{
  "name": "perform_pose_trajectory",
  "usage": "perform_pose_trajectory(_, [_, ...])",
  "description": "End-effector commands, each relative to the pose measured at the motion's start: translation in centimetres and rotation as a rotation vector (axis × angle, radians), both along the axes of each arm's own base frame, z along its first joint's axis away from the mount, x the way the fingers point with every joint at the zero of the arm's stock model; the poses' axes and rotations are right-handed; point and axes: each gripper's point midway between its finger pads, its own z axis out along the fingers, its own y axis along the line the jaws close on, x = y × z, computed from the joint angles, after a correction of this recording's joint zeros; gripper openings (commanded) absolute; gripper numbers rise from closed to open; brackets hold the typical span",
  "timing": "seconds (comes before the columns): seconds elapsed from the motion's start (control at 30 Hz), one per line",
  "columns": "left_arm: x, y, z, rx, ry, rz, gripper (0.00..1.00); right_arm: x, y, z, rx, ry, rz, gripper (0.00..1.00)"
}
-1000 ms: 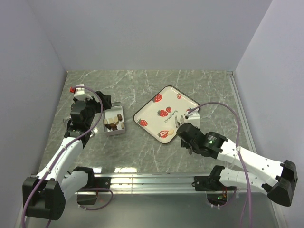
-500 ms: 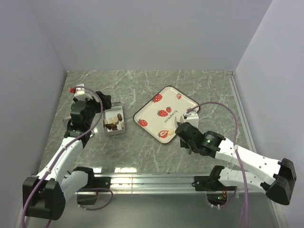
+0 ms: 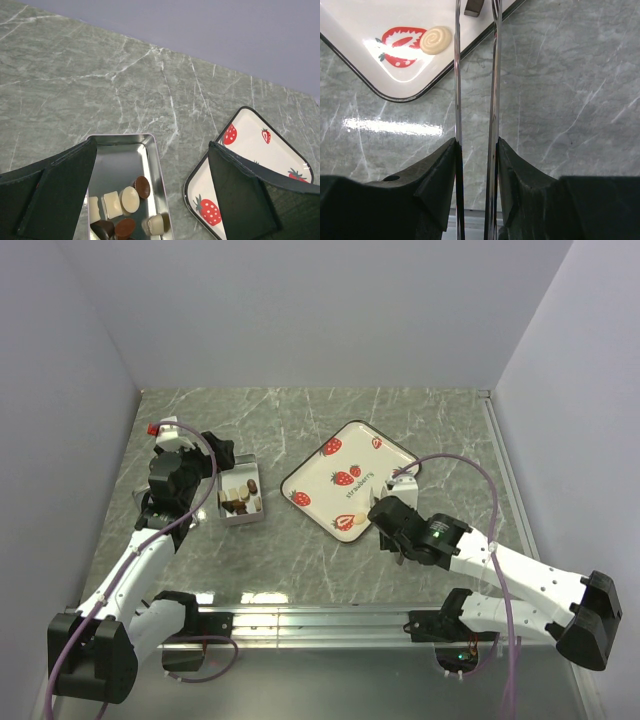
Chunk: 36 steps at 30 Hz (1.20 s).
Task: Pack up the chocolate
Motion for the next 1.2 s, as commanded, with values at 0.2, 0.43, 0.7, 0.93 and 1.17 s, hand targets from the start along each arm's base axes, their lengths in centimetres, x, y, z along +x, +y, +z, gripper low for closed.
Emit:
perform_pose_trajectory(0.2, [0.1, -0.2, 2.5, -0.007, -0.065, -0.004, 0.99, 0.7, 0.8, -0.3, 0.002, 0.011, 0.004, 0.43])
perform_pose_trajectory(0.43, [0.1, -0.2, 2.5, -0.007, -0.067, -0.003, 0.99, 0.7, 0.5, 0.0, 0.003, -0.001, -0.004, 0.34])
perform_pose_trajectory(0.7, [0.2, -0.2, 2.5, -0.007, -0.065, -0.007, 0.99, 1.1, -0.1, 2.0, 0.024, -0.058, -0.028, 0.25])
perform_pose_trajectory(0.93, [0.2, -0.2, 2.4, -0.008, -0.065, -0.004, 1.0, 2.2, 1.4, 3.5, 0.033, -0.091, 0.015, 0.25])
perform_pose_trajectory(1.17, [0.2, -0.2, 2.4, -0.01, -0.063, -0.004, 0.99, 5.0, 5.7, 6.7, 0.047, -0.143, 0.117, 0.24])
